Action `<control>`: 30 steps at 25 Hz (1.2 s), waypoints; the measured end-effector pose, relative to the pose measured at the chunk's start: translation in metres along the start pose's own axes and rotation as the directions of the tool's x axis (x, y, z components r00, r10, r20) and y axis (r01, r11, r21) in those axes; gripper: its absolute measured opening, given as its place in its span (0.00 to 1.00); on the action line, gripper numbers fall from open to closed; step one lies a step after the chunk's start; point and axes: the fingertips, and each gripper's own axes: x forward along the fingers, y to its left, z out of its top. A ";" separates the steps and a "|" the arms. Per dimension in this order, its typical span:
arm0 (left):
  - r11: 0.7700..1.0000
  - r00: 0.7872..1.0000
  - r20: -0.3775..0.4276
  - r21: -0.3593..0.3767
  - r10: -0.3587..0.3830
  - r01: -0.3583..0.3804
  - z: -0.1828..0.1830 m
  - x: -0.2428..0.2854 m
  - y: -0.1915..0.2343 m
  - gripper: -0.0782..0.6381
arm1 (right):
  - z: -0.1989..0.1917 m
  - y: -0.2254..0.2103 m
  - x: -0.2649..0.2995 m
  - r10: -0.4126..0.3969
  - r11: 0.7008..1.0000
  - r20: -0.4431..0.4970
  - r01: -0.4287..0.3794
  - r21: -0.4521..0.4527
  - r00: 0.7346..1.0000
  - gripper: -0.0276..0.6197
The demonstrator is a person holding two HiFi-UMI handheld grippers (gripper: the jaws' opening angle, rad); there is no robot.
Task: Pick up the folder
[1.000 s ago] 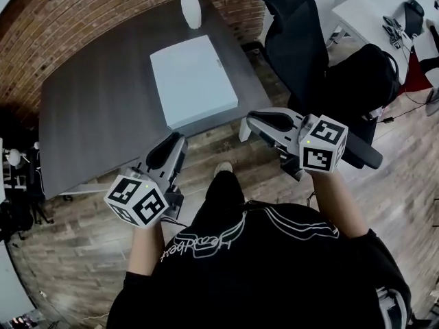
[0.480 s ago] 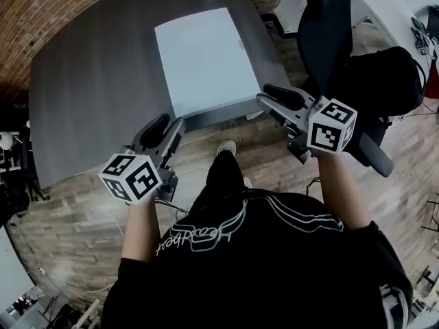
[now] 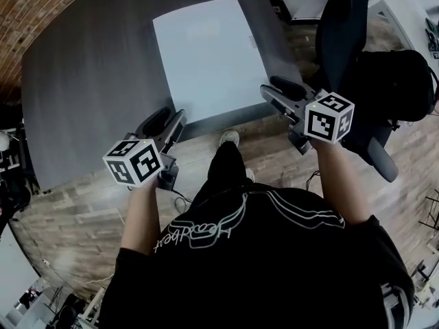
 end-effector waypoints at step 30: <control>0.998 1.000 0.001 -0.063 0.028 -0.028 -0.014 0.019 0.015 0.33 | -0.019 -0.026 0.008 -0.105 0.992 0.012 0.104 0.065 0.994 0.20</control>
